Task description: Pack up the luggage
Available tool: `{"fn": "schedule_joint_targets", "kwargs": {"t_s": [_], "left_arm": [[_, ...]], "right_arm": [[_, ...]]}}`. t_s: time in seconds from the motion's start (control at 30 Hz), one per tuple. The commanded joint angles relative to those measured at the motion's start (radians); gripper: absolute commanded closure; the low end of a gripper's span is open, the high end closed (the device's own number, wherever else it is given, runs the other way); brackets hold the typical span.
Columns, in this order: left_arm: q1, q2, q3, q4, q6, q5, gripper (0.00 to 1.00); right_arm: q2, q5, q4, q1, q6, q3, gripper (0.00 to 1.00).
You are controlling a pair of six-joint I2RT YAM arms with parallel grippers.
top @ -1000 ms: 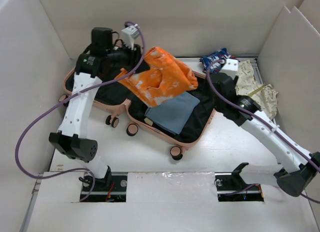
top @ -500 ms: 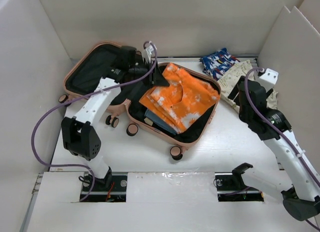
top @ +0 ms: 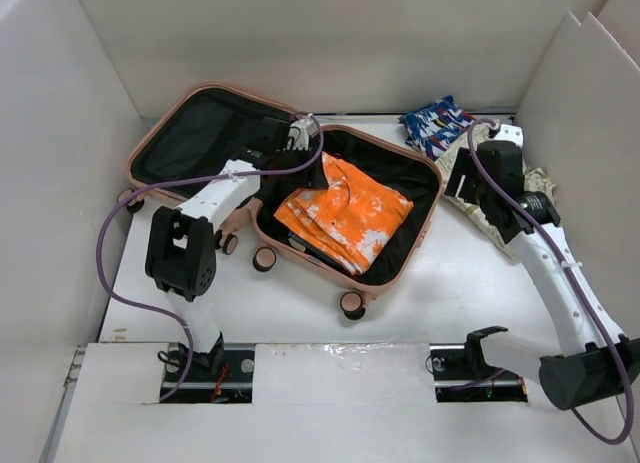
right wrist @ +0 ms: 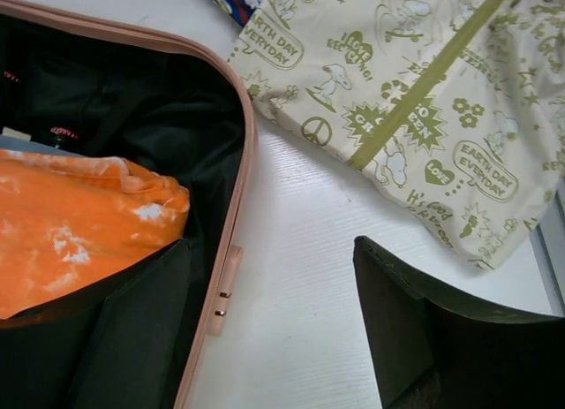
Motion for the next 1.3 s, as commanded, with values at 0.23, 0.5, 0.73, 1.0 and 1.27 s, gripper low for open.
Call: {"fn": "schedule_joint_targets", "kwargs": {"t_s": [0.23,0.5,0.73,1.0,1.27], "left_arm": [[-0.050,-0.071,0.173,-0.061,0.164,-0.452,0.10],[-0.059,-0.081,0.305,-0.139,0.257,-0.573,0.04],[-0.059,-0.090,0.388,-0.211,0.351,-0.553,0.04],[-0.029,-0.081,0.428,-0.259,0.389,-0.495,0.04],[-0.019,-0.030,0.485,-0.277,0.371,-0.476,0.04]], "right_arm": [[0.075,-0.357,0.073,-0.284,-0.114,0.049,0.12],[0.156,-0.474,0.082,-0.695,-0.146,0.027,0.09],[0.184,-0.479,0.252,-0.913,-0.034,-0.169,0.07],[0.355,-0.669,0.484,-1.014,-0.044,-0.281,0.00],[0.508,-0.721,0.602,-0.992,-0.002,-0.359,0.00]]}}
